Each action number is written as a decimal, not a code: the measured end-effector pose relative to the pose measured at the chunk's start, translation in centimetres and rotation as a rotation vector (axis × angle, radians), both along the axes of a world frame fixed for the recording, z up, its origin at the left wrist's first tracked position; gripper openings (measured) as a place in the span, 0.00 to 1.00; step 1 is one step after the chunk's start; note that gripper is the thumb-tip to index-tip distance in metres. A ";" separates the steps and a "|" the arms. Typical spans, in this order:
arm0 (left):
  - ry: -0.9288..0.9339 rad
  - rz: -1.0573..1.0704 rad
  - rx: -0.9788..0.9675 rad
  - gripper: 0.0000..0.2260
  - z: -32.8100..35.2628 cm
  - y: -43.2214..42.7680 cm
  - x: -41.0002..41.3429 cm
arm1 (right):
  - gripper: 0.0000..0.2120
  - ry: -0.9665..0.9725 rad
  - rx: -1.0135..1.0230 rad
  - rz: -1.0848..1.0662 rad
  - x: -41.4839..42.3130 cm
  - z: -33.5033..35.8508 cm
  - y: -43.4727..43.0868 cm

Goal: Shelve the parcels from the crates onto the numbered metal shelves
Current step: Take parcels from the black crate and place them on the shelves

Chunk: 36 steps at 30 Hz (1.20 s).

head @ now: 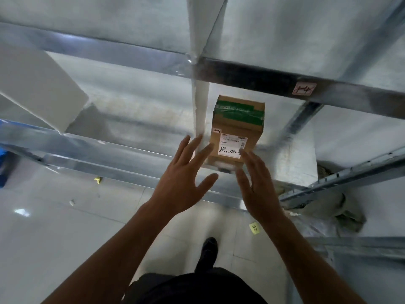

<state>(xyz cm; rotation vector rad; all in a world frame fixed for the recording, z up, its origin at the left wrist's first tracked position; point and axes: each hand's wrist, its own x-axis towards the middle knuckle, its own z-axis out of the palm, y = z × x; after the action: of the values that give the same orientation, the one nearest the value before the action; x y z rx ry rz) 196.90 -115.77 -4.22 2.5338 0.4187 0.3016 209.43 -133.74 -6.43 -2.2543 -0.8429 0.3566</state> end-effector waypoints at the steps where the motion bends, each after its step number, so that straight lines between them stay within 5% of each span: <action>1: 0.005 -0.004 0.003 0.34 -0.2 0.6 -1.6 | 0.29 -0.011 -0.023 0.029 -1.0 0.0 0.5; 5: 0.086 0.102 0.015 0.33 -1.4 3.8 -8.8 | 0.36 -0.051 -0.091 0.170 -5.8 0.2 4.3; 11: 0.224 0.408 -0.003 0.36 -2.1 9.9 -22.6 | 0.33 -0.085 -0.165 0.443 -16.9 0.8 14.6; 23: 0.231 1.153 -0.047 0.32 -1.0 18.6 -55.0 | 0.36 -0.153 -0.133 0.994 -46.0 0.1 36.0; 36: 0.254 1.763 -0.090 0.31 -1.1 31.5 -78.6 | 0.36 -0.249 -0.060 1.554 -73.4 -0.3 61.2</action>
<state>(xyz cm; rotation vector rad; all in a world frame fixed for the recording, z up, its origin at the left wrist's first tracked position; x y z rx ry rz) 118.35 -84.26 -5.31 1.3957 2.5258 0.5040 136.04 -72.55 -6.76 -1.2226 -2.5951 0.7466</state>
